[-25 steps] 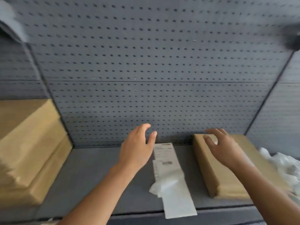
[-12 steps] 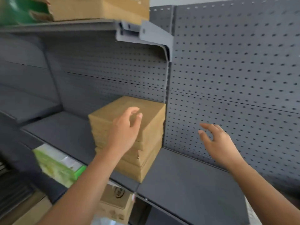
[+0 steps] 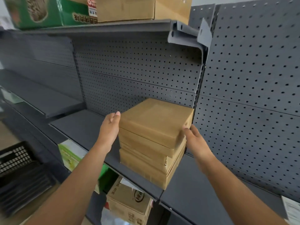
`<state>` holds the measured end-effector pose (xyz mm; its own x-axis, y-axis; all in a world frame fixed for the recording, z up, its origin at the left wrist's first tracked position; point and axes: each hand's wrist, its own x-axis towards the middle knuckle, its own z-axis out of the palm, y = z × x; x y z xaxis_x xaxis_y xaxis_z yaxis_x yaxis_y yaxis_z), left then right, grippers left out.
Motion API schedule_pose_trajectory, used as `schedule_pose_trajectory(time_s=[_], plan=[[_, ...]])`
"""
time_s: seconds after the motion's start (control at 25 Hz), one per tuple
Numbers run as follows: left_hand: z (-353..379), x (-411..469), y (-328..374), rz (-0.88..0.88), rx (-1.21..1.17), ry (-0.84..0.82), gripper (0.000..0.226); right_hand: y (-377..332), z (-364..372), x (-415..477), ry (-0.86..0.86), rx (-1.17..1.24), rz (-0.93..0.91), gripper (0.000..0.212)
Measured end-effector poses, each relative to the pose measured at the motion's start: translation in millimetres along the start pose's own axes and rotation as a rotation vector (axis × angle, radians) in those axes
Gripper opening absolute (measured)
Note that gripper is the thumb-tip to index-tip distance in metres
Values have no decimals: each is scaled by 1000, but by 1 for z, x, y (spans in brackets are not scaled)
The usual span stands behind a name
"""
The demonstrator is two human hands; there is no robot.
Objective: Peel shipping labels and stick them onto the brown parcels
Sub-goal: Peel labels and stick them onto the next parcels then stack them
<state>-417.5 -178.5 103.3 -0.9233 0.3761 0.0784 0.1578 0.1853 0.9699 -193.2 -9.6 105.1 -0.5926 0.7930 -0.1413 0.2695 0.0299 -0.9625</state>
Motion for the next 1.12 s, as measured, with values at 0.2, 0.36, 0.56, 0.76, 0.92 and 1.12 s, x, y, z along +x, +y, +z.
schedule_pose_trajectory(time_s=[0.2, 0.36, 0.56, 0.76, 0.92, 1.12], plan=[[5, 21, -17, -182, -150, -118, 86, -3, 24, 5, -53, 184, 39, 32], [10, 15, -7, -204, -129, -108, 70, 2, 21, 6, -25, 219, 12, 45], [15, -20, 7, -165, -237, -164, 34, 11, -13, -14, -3, 274, 4, 25], [47, -74, 21, -163, -232, -285, 36, 34, -77, -48, 80, 306, 20, 29], [92, -115, 20, -150, -213, -421, 14, 59, -133, -80, 196, 354, 39, 32], [144, -155, 10, -131, -223, -531, 18, 97, -178, -108, 289, 334, 102, 32]])
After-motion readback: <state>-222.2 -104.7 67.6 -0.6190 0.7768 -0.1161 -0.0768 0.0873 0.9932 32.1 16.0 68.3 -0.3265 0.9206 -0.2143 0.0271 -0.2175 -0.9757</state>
